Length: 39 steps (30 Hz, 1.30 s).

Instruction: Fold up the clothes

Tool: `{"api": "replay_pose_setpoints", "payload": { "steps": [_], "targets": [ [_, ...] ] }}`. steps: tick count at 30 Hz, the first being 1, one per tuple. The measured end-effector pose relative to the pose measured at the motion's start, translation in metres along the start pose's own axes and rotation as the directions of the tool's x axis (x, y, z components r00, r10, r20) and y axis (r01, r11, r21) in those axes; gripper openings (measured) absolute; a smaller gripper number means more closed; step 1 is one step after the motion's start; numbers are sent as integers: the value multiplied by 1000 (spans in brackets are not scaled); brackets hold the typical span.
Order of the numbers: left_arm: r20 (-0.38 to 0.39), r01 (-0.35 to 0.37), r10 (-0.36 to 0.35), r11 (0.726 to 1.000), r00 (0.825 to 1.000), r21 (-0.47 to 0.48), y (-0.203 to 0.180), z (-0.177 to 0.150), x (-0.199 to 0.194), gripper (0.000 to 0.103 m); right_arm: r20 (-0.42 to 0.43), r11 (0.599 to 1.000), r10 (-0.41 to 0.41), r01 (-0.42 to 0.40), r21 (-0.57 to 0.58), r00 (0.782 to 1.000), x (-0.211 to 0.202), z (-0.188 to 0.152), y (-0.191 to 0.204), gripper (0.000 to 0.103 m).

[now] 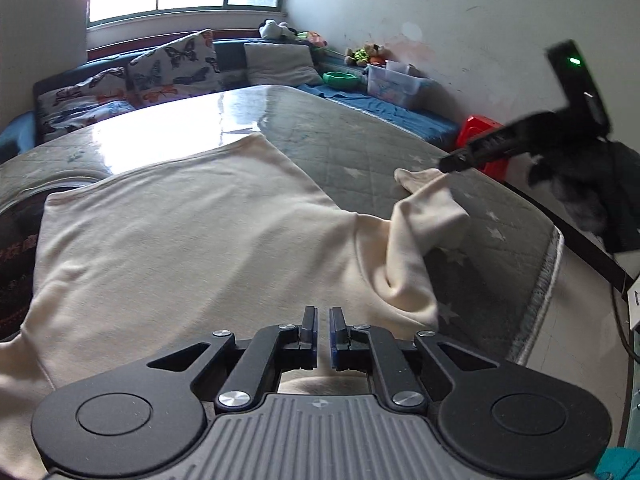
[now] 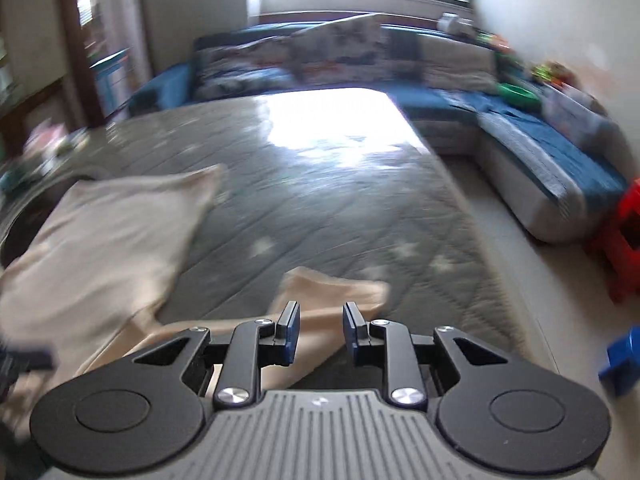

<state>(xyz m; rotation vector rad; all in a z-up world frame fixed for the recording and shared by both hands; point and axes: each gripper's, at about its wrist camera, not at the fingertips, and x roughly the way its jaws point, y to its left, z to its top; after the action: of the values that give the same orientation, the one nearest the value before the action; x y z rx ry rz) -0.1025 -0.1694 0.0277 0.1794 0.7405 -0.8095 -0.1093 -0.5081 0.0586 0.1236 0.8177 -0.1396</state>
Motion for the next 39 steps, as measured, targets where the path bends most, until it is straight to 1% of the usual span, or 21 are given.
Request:
{"api": "replay_pose_setpoints", "payload": {
  "steps": [2, 5, 9, 10, 11, 13, 14, 16, 19, 21, 22, 24, 25, 26, 28, 30, 32, 33, 34, 36, 39],
  "targets": [
    [-5, 7, -6, 1000, 1000, 6, -3, -1, 0, 8, -5, 998, -17, 18, 65, 1000, 12, 7, -15, 23],
    [-8, 16, -16, 1000, 1000, 10, -5, -1, 1, 8, -42, 991, -46, 51, 125, 998, 33, 10, -31, 23],
    [-14, 27, -26, 1000, 1000, 17, -7, -2, 2, 8, -68, 979, -9, 23, 204, 998, 45, 7, -45, 23],
    [-15, 29, -28, 999, 999, 19, -7, -2, 2, 8, -69, 978, 0, 14, 206, 998, 44, 7, -46, 16],
    [-13, 29, -29, 999, 1000, 23, -8, -3, 3, 8, -72, 977, 17, -2, 211, 997, 43, 7, -45, 7],
    [-11, 32, -32, 999, 999, 24, -9, -3, 3, 8, -67, 978, 26, -12, 206, 997, 35, 8, -40, 5],
    [-11, 33, -33, 999, 999, 26, -9, -3, 3, 8, -51, 982, 14, -4, 188, 999, 30, 10, -36, 4],
    [-10, 36, -35, 999, 999, 31, -9, -4, 3, 8, 12, 988, -2, 0, 156, 1000, 14, 18, -31, 4],
    [-10, 39, -39, 999, 999, 37, -10, -4, 4, 8, 112, 988, -7, -11, 157, 994, -13, 29, -29, 4],
    [-9, 42, -42, 998, 999, 42, -10, -5, 4, 8, 207, 987, -13, -21, 161, 978, -43, 34, -29, 4],
    [-9, 43, -43, 998, 999, 44, -10, -5, 4, 8, 238, 987, -20, -19, 161, 971, -54, 32, -30, 4],
    [-9, 48, -48, 998, 999, 47, -9, -5, 5, 8, 286, 986, -41, -7, 165, 957, -74, 26, -34, 4],
    [-10, 52, -51, 997, 999, 49, -9, -5, 5, 8, 291, 985, -53, 2, 172, 955, -80, 21, -39, 4],
    [-9, 54, -54, 997, 999, 52, -9, -5, 5, 8, 284, 983, -74, 22, 182, 956, -83, 14, -44, 4],
    [-9, 61, -60, 996, 998, 59, -9, -6, 5, 8, 238, 976, -135, 88, 198, 962, -80, 0, -55, 5],
    [-10, 66, -65, 996, 998, 67, -8, -6, 5, 8, 138, 965, -208, 180, 191, 969, -65, -21, -68, 6],
    [-12, 68, -67, 995, 998, 73, -8, -7, 5, 8, 79, 952, -262, 244, 187, 962, -54, -35, -76, 9],
    [-14, 69, -68, 995, 998, 75, -8, -7, 5, 8, 60, 947, -272, 256, 197, 960, -51, -40, -79, 9],
    [-17, 70, -69, 995, 997, 73, -7, -5, 5, 8, 54, 945, -265, 249, 211, 963, -50, -41, -80, 9],
    [-23, 72, -71, 995, 997, 73, -6, -4, 5, 8, 57, 956, -203, 186, 228, 977, -48, -43, -77, 10],
    [-25, 69, -67, 995, 997, 77, -8, -5, 5, 8, 57, 978, -128, 116, 176, 990, -35, -38, -65, 11]
  ]
}}
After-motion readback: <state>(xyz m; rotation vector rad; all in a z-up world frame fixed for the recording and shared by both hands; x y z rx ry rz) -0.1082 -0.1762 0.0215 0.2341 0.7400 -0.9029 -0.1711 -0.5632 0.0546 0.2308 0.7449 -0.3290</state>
